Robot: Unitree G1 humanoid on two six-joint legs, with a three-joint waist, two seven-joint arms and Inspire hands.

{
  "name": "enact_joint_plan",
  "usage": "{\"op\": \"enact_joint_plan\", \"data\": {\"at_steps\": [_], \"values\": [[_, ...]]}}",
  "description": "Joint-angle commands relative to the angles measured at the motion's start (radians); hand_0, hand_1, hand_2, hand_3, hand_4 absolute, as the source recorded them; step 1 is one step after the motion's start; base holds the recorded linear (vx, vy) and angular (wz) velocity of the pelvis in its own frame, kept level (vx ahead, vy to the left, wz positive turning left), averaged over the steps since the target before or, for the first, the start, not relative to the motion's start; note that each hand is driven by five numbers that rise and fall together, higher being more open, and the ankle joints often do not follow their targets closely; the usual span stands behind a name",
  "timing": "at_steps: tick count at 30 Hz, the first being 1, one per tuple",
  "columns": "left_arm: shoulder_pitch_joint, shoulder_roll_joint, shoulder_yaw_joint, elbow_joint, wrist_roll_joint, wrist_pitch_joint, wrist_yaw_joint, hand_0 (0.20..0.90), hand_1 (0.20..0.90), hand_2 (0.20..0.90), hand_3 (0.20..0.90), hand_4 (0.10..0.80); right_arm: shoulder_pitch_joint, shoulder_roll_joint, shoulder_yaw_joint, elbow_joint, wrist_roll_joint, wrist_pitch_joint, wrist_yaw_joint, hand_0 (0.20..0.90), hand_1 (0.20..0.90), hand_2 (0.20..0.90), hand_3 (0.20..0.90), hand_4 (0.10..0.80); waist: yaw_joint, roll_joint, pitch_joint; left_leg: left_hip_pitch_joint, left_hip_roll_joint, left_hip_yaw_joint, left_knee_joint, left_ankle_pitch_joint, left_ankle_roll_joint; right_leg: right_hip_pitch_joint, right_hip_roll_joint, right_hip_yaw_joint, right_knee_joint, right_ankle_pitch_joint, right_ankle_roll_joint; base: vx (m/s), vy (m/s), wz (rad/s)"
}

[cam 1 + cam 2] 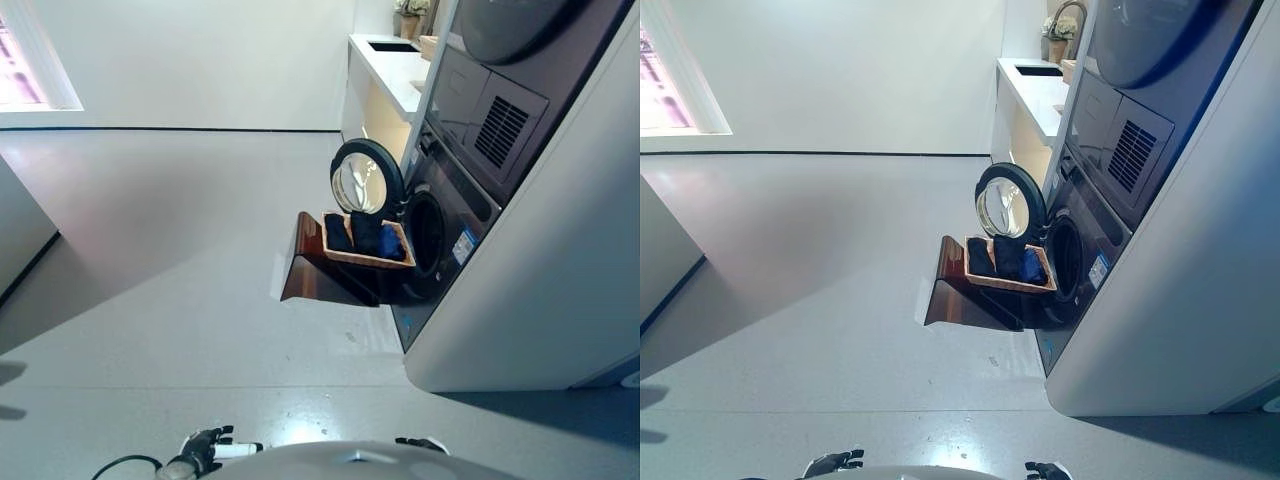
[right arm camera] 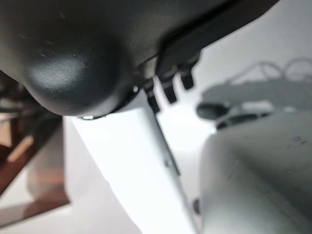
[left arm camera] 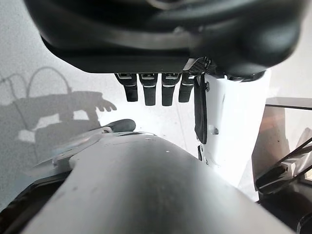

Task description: Pick up the clothes and place them into the washing machine

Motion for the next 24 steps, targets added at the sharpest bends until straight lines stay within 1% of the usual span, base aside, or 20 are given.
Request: {"op": "enact_joint_plan", "data": {"at_steps": [1,10,14,18,21,24], "values": [[-0.09,-0.037,0.014,0.073,0.014,-0.013,-0.002,0.9,0.9,0.9,0.9,0.8,-0.076,-0.021,0.054,0.026,-0.037,-0.008,0.006,0.9,0.9,0.9,0.9,0.8,0.006,0.003,0.023,0.046,-0.01,-0.022,-0.002,-0.077,-0.048,-0.036,0.011,0.034,-0.001,0.02,-0.008,0.0,0.0,0.0],[-0.093,-0.038,0.012,0.089,0.038,-0.001,0.009,0.9,0.9,0.9,0.9,0.8,-0.073,-0.023,0.054,0.028,-0.043,-0.001,0.008,0.9,0.9,0.9,0.9,0.8,0.0,0.002,0.023,0.05,-0.011,-0.016,-0.002,-0.081,-0.047,-0.034,0.01,0.04,-0.001,0.022,-0.006,0.0,0.0,0.0],[-0.097,-0.042,0.003,0.113,0.075,0.019,0.004,0.9,0.9,0.9,0.9,0.8,-0.076,-0.023,0.055,0.032,-0.055,0.006,0.011,0.9,0.9,0.9,0.9,0.8,-0.004,0.0,0.022,0.051,-0.011,-0.013,-0.002,-0.083,-0.045,-0.036,0.011,0.042,-0.001,0.022,-0.006,0.0,0.0,0.0],[-0.092,-0.04,0.011,0.125,0.085,0.028,0.002,0.9,0.9,0.9,0.9,0.8,-0.077,-0.023,0.054,0.03,-0.063,0.013,0.016,0.9,0.9,0.9,0.9,0.8,-0.007,-0.005,0.025,0.053,-0.013,-0.005,-0.002,-0.088,-0.042,-0.037,0.01,0.051,-0.001,0.023,-0.002,0.007,0.007,-0.01],[-0.093,-0.038,0.013,0.123,0.085,0.028,0.003,0.9,0.9,0.9,0.9,0.8,-0.081,-0.026,0.054,0.031,-0.068,0.017,0.018,0.9,0.9,0.9,0.9,0.8,-0.005,-0.009,0.032,0.054,-0.018,0.0,-0.002,-0.09,-0.034,-0.041,0.004,0.057,0.002,0.026,0.0,0.025,0.036,-0.05],[-0.099,-0.035,0.014,0.124,0.083,0.03,0.0,0.9,0.9,0.9,0.9,0.8,-0.087,-0.03,0.054,0.038,-0.075,0.021,0.022,0.9,0.9,0.9,0.9,0.8,-0.004,-0.011,0.041,0.042,-0.03,0.004,0.005,-0.095,-0.021,-0.055,-0.008,0.062,0.02,0.029,0.006,0.007,0.062,-0.04]]}}
